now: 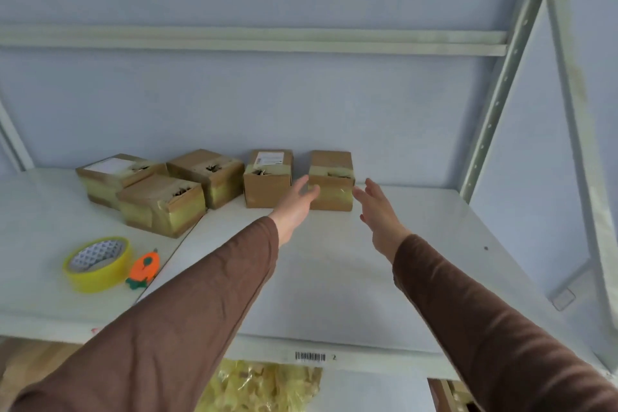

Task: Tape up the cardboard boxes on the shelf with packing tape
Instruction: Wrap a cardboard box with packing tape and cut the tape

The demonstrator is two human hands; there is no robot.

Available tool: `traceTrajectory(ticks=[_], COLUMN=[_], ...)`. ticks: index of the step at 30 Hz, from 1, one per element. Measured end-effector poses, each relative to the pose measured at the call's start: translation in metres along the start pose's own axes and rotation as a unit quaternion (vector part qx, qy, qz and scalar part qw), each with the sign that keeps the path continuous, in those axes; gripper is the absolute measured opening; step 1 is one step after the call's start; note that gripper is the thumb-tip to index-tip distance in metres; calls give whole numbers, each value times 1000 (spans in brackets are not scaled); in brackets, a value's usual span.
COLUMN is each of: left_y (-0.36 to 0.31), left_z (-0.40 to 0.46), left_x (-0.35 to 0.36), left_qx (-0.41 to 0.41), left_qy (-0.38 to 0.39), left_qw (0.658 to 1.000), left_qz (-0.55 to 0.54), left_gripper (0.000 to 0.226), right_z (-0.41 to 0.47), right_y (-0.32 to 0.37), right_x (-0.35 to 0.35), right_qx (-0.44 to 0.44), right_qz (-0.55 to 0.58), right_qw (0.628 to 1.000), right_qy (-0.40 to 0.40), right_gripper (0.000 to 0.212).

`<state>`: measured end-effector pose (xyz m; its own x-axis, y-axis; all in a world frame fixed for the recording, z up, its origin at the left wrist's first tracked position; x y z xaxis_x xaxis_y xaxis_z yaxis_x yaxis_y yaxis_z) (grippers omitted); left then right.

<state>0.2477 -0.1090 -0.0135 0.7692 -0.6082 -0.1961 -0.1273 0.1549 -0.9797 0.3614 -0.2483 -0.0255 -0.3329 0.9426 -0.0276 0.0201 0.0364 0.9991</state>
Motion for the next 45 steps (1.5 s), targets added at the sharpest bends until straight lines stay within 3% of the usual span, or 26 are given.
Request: traceTrajectory(ticks=[4, 10, 16, 20, 22, 27, 30, 33, 36, 38, 41, 45], left_y=[4, 12, 21, 32, 36, 49, 46, 46, 58, 65, 71, 77], left_z=[50, 77, -3, -66, -80, -73, -50, -24, -5, -1, -6, -24], left_x=[11, 29, 18, -8, -31, -103, -155, -193, -194, -186, -171, -162], left_qx=[-15, -39, -7, 0, 5, 19, 83, 101, 15, -30, -44, -42], left_qy=[8, 49, 88, 138, 136, 92, -44, -132, -55, 10, 68, 15], left_qw=[1000, 998, 996, 989, 988, 994, 995, 986, 997, 998, 994, 993], left_qz=[18, 24, -34, -57, -66, -61, -35, -11, -42, -63, -76, -110], left_gripper=[65, 74, 77, 78, 72, 50, 38, 52, 77, 80, 62, 43], right_z=[46, 72, 29, -21, -44, -81, -84, -82, -87, -98, -111, -109], right_y=[-8, -12, -28, -41, -42, -37, -34, -29, -25, -30, -48, -39], right_x=[29, 48, 1, -2, 7, 42, 65, 83, 77, 71, 77, 78], right_qx=[54, 32, 15, 26, 17, 2, 17, 25, 30, 33, 51, 46], right_qz=[-17, -34, -2, 54, 68, 61, 28, 12, 1, 8, 23, 39], right_qw=[998, 999, 983, 978, 979, 986, 992, 995, 986, 978, 984, 987], right_qy=[12, -19, -181, -201, -193, -155, -118, -91, -164, -208, -169, -147], right_gripper=[70, 66, 53, 24, 19, 18, 22, 38, 54, 46, 28, 24])
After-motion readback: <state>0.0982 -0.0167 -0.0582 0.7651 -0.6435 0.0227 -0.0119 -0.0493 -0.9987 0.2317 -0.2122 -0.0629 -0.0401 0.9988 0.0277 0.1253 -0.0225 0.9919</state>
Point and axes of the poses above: each hand's wrist, its own z-axis towards the middle knuckle, its own x-axis out of the palm, y = z × x, the point moved 8 cm from there along z, towards the middle knuckle, and after that the axes turned 15 degrees about -y, right-handed, at the moved point
